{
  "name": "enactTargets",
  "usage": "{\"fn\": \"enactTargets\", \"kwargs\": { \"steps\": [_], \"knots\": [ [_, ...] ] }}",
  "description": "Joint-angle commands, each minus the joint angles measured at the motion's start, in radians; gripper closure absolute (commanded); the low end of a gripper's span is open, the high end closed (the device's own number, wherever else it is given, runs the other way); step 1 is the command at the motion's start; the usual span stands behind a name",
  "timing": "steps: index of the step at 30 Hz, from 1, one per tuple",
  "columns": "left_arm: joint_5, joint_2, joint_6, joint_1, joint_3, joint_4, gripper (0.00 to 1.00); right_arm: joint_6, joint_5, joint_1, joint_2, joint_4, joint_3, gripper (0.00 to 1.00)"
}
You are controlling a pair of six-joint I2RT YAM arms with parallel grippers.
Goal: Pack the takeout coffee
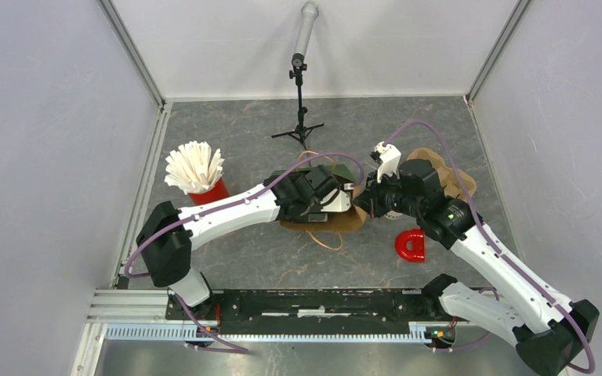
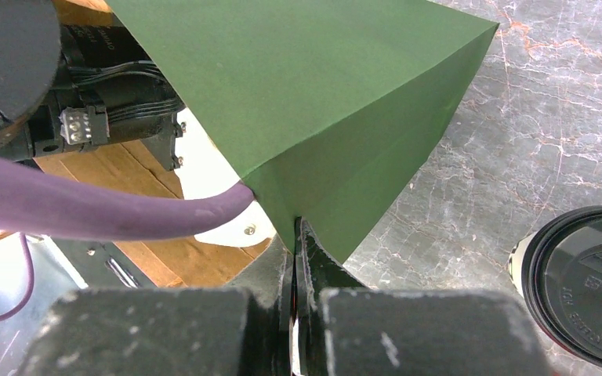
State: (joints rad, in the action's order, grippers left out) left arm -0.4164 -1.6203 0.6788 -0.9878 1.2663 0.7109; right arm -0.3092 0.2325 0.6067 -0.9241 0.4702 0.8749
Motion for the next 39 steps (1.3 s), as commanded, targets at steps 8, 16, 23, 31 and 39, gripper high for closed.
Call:
{"fn": "enactTargets", "kwargs": {
  "steps": [8, 16, 23, 31, 39],
  "knots": [
    [0.039, 0.036, -0.085, -0.003, 0.049, 0.063, 0.15, 0.004, 0.037, 0.005, -0.016, 0.006, 0.006, 1.00],
    [0.048, 0.039, -0.094, -0.015, 0.058, 0.086, 0.21, 0.003, 0.037, 0.003, -0.016, 0.002, -0.001, 1.00],
    [0.059, 0.051, -0.104, -0.022, 0.052, 0.097, 0.21, 0.008, 0.039, 0.004, -0.025, -0.001, 0.007, 1.00],
    [0.080, 0.065, -0.119, -0.027, 0.057, 0.112, 0.27, 0.009, 0.042, 0.004, -0.031, -0.007, 0.007, 1.00],
    [0.085, 0.061, -0.123, -0.037, 0.058, 0.119, 0.37, 0.008, 0.043, 0.004, -0.032, -0.009, 0.007, 1.00]
  ]
}}
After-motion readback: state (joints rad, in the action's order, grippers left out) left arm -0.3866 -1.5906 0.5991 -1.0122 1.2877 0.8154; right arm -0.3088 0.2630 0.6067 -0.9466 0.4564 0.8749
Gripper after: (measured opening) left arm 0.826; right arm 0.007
